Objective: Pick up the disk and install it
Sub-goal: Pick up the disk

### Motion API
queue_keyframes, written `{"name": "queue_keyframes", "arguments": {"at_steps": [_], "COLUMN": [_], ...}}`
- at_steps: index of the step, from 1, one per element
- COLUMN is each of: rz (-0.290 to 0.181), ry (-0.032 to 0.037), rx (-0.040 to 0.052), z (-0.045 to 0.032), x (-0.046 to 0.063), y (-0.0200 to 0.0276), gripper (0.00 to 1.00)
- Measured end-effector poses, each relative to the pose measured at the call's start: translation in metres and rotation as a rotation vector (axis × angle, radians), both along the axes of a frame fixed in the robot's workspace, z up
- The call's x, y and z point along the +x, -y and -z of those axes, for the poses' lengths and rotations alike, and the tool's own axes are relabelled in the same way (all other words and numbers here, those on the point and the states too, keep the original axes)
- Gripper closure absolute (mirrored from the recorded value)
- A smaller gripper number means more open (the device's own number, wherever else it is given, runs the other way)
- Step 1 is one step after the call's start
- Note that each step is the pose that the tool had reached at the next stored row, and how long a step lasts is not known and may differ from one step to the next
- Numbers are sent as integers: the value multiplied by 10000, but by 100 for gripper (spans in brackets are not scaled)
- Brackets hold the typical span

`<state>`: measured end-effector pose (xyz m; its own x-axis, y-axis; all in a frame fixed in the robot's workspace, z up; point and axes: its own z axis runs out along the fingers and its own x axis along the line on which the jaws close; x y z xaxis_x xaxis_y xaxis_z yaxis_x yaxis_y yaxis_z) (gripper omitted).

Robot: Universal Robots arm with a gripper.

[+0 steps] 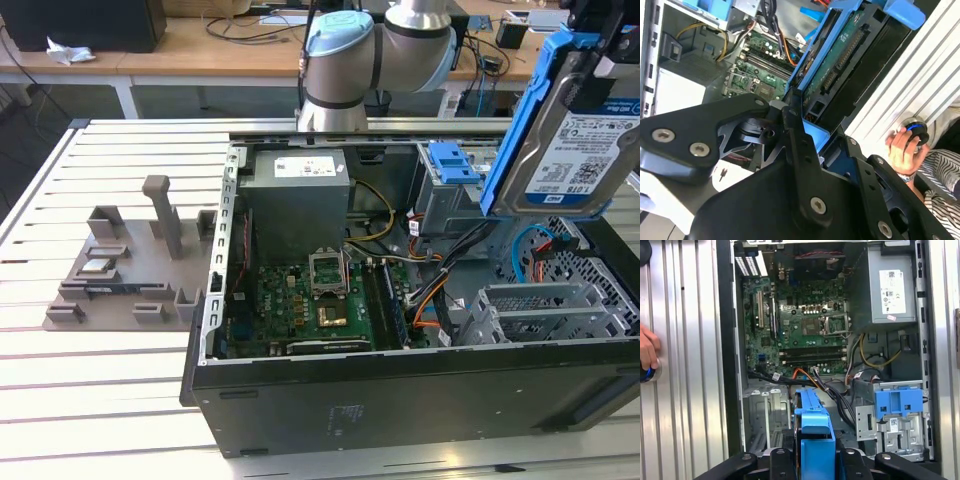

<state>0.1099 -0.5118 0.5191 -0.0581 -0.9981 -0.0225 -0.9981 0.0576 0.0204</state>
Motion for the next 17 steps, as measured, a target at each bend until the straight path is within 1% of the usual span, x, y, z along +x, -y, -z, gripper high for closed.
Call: {"name": "queue_keyframes", "arguments": {"at_steps": [1,2,3,4,5,7,9,10,11,12,17], "rz": [0,0,0,-2,0,1,0,0,-1,-1,-1], "ry": [0,0,0,0,-1,-6,-14,-16,-21,-26,-30], "rx": [1,0,0,0,2,2,0,0,0,0,-13], "z": [2,3,5,8,12,22,33,36,46,61,103], "x": [0,0,1,7,20,73,173,202,264,303,393], "y": [82,122,148,203,226,234,234,234,233,234,234], "gripper": [63,63,63,63,63,63,63,63,63,63,63]}}
